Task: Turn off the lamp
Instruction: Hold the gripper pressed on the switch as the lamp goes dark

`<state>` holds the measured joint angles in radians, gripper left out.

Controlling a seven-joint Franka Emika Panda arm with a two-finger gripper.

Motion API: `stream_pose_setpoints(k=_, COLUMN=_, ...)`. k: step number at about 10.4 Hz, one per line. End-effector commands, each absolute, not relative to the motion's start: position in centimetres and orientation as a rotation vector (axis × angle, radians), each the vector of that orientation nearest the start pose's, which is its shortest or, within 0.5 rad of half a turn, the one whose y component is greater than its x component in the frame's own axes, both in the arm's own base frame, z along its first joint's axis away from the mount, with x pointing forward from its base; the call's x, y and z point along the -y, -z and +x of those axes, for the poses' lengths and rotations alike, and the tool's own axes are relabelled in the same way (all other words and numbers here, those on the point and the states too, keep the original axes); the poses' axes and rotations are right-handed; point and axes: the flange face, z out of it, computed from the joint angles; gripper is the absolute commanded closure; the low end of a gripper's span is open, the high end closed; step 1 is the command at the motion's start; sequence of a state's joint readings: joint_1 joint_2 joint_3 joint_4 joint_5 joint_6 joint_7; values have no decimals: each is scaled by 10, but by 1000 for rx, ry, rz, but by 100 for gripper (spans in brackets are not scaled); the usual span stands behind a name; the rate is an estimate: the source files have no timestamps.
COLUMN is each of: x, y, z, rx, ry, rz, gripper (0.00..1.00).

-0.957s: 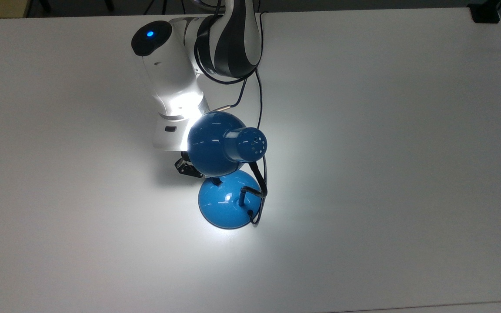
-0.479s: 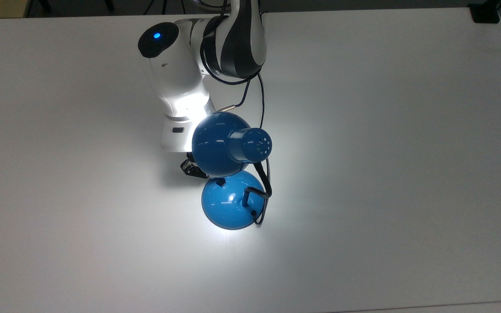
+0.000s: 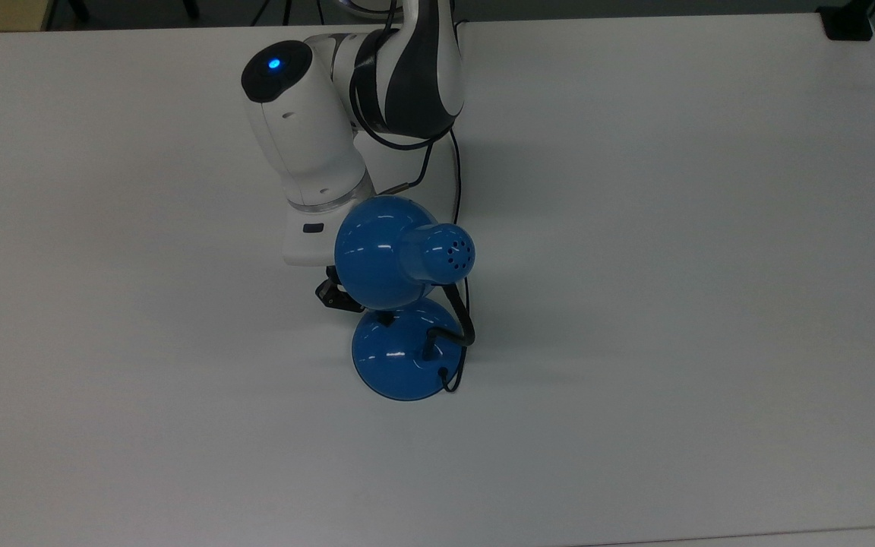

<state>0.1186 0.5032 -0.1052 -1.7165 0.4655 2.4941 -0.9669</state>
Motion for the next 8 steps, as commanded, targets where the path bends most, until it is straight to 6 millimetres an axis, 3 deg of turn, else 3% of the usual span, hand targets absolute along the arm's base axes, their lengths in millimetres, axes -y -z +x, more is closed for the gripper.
stream_pose_setpoints(k=1, x=-11, y=-293, z=681, rx=1009, ry=486, rz=-2804, gripper=100)
stream_pose_setpoints(k=6, x=6, y=-281, z=666, rx=1033, ry=412, rz=-2832, gripper=100)
stream_pose_setpoints(k=7, x=11, y=-292, z=664, rx=1016, ry=425, rz=-2835, gripper=100)
stream_pose_setpoints(k=8, x=23, y=-315, z=655, rx=962, ry=458, rz=-2847, gripper=100)
